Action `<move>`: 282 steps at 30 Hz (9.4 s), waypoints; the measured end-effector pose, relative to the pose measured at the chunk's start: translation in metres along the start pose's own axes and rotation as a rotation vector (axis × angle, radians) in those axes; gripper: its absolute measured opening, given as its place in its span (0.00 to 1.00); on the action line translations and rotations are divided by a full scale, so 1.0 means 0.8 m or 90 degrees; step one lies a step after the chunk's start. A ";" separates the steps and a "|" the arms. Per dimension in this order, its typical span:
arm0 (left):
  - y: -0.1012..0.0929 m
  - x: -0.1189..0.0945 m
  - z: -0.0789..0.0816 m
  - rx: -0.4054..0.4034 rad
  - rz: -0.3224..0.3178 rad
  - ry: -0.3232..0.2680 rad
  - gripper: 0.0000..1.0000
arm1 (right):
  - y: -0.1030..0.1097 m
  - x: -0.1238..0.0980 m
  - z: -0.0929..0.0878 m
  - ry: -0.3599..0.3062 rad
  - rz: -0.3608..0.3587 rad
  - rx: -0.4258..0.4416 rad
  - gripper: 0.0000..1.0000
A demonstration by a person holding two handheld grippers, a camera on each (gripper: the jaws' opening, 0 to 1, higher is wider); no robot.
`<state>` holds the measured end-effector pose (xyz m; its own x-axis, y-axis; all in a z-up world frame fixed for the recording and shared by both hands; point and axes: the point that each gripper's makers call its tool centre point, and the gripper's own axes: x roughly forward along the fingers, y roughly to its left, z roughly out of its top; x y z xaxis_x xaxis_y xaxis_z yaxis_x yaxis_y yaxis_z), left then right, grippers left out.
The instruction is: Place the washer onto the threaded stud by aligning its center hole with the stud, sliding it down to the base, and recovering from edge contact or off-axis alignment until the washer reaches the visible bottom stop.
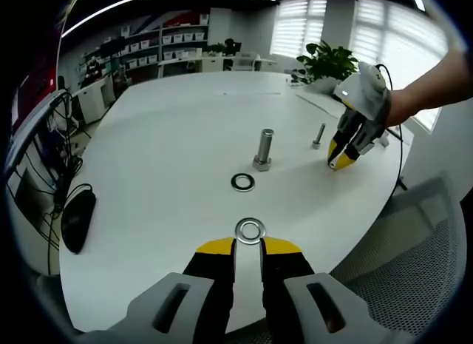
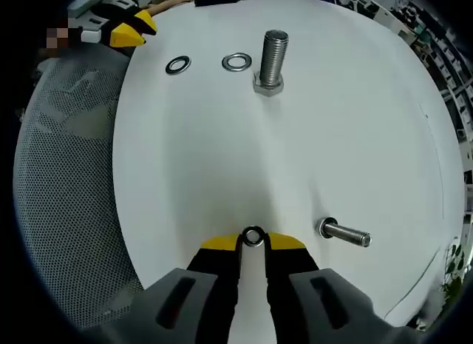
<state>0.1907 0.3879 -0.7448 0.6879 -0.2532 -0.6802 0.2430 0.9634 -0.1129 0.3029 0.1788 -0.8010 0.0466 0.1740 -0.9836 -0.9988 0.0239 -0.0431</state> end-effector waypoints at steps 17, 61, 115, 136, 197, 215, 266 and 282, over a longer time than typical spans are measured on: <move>0.000 0.000 -0.001 -0.002 -0.002 0.000 0.10 | -0.005 -0.009 -0.009 -0.015 -0.001 0.067 0.14; 0.000 -0.001 0.001 -0.005 -0.001 -0.002 0.10 | -0.086 -0.076 0.013 -0.117 -0.077 0.112 0.14; 0.003 0.003 -0.004 -0.007 0.003 0.014 0.10 | -0.080 -0.015 0.001 -0.073 -0.037 0.077 0.23; -0.001 0.004 -0.006 -0.003 -0.002 0.021 0.10 | -0.076 -0.059 -0.023 -0.241 -0.131 0.226 0.27; -0.002 0.008 -0.024 0.001 -0.005 0.065 0.09 | 0.069 -0.107 -0.031 -0.501 -0.132 0.450 0.53; -0.002 0.010 -0.030 0.001 -0.002 0.086 0.09 | 0.073 -0.100 -0.034 -0.505 -0.135 0.443 0.58; -0.014 0.016 -0.048 0.056 -0.017 0.170 0.16 | 0.073 -0.098 -0.035 -0.507 -0.119 0.444 0.58; -0.007 0.052 -0.003 0.064 -0.017 0.188 0.23 | 0.070 -0.101 -0.036 -0.521 -0.121 0.460 0.57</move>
<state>0.2159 0.3724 -0.7742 0.4556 -0.2285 -0.8603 0.3351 0.9394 -0.0721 0.2428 0.1374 -0.7292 0.4613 0.6982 -0.5475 -0.7423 0.6417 0.1929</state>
